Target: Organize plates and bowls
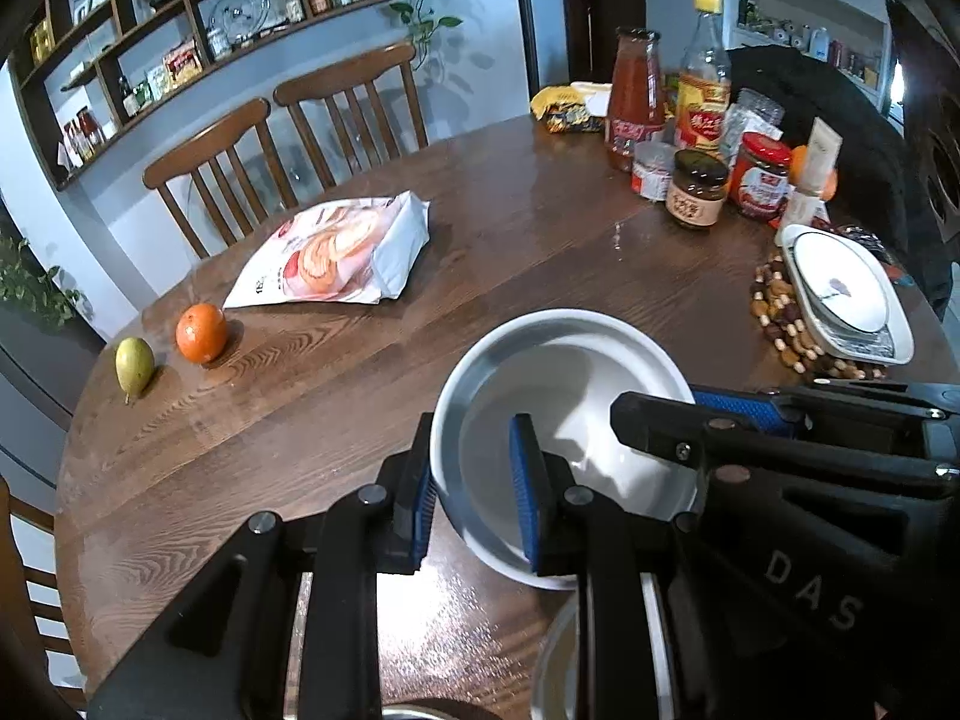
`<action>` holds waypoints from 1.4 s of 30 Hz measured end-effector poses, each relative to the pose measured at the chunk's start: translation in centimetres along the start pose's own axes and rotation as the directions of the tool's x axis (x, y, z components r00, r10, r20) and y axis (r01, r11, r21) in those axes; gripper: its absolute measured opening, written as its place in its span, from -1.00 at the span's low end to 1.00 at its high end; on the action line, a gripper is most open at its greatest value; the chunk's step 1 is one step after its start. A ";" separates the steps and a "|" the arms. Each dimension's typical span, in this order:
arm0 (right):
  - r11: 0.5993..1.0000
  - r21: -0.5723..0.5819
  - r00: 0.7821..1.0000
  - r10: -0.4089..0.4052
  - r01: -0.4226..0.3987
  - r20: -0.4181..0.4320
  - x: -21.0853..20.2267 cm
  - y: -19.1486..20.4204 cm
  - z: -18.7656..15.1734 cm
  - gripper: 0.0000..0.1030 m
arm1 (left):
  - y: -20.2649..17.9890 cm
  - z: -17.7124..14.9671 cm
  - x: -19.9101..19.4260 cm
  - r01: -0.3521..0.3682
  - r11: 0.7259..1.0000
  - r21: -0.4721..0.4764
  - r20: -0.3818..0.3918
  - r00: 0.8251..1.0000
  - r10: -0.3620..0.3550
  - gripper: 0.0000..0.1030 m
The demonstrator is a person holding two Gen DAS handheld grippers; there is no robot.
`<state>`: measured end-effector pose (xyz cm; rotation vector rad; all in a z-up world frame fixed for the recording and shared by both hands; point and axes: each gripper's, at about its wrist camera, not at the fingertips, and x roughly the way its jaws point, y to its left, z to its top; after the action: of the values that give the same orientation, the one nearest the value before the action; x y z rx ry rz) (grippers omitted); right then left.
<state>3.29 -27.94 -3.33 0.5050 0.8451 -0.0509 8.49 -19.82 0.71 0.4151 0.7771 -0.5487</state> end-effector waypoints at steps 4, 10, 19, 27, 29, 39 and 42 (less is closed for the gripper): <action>1.000 0.008 1.000 -0.002 0.002 0.017 -1.5 0.1 -0.9 -0.68 | -0.7 -0.6 -1.4 0.008 1.000 0.011 0.017 1.000 -0.009 -0.60; 1.000 0.014 0.999 -0.013 0.012 0.049 -4.1 0.1 -2.4 -0.68 | -1.9 -1.2 -3.6 0.019 0.999 0.028 0.047 0.999 -0.020 -0.60; 0.999 0.016 0.997 -0.029 0.027 0.077 -7.0 0.4 -4.8 -0.68 | -3.3 -2.8 -6.4 0.032 0.998 0.049 0.076 0.996 -0.036 -0.60; 0.999 0.028 0.996 -0.042 0.040 0.079 -8.3 0.3 -6.7 -0.68 | -4.3 -4.2 -7.6 0.048 0.997 0.061 0.075 0.996 -0.053 -0.60; 0.999 0.031 0.996 -0.046 0.043 0.077 -8.4 0.2 -7.1 -0.68 | -4.5 -4.5 -7.7 0.054 0.997 0.063 0.070 0.996 -0.059 -0.60; 0.998 0.045 0.997 -0.056 0.053 0.054 -8.6 -0.5 -8.9 -0.68 | -5.5 -6.0 -7.8 0.072 0.995 0.070 0.036 0.997 -0.074 -0.60; 0.997 0.051 0.997 -0.057 0.055 0.043 -8.4 -0.7 -9.4 -0.68 | -5.6 -6.3 -7.5 0.082 0.994 0.066 0.016 0.996 -0.083 -0.60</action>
<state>-9.10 -25.64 -2.64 0.5251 0.8161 -0.1346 -2.70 -18.56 1.42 0.4389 0.7626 -0.6554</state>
